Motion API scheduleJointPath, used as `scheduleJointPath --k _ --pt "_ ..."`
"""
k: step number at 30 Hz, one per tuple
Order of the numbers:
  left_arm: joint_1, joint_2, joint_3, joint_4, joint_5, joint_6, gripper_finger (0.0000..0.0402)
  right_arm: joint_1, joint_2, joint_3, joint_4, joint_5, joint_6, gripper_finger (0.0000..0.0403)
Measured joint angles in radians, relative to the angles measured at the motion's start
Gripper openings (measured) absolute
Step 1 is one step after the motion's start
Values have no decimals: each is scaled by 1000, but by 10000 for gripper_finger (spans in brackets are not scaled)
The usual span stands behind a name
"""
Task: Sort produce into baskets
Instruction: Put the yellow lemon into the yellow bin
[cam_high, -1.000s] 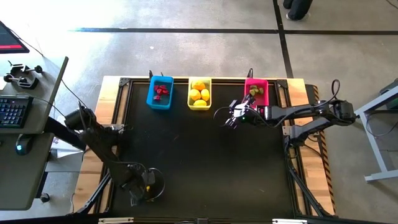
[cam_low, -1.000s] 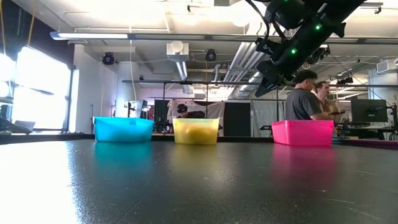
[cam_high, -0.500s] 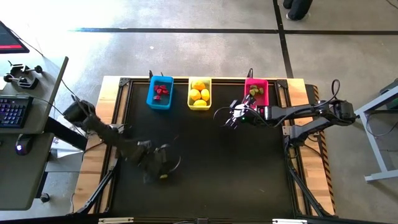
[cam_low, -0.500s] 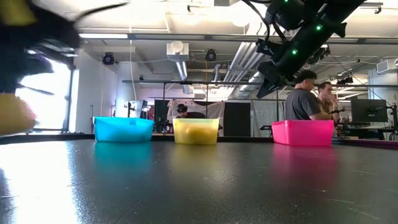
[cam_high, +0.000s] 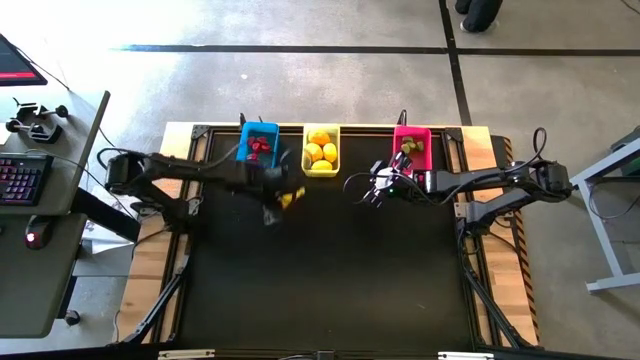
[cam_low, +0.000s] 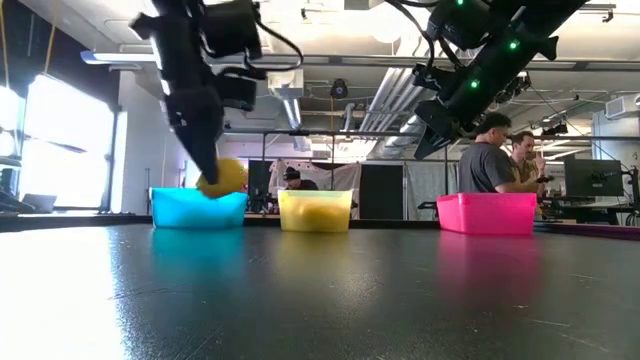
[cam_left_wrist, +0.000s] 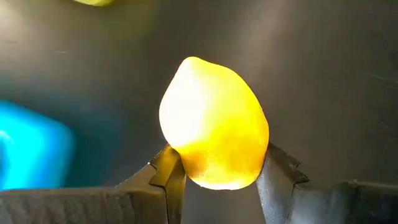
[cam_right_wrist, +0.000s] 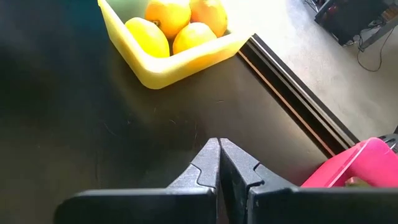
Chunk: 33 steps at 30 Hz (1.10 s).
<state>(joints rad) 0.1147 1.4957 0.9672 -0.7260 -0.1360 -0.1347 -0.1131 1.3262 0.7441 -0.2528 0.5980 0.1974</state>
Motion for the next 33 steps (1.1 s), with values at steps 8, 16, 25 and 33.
scheduleJointPath --k 8,16,25,33 --pt "180 102 201 -4 -6 195 124 0 0 0 9 0 -15 0" --pt "273 296 475 -60 -5 251 123 0 0 0 10 0 -15 0" --pt "329 474 627 -86 49 218 122 0 0 0 -13 0 -22 0" --pt "351 518 630 -112 75 189 122 0 0 0 -13 1 -23 0"
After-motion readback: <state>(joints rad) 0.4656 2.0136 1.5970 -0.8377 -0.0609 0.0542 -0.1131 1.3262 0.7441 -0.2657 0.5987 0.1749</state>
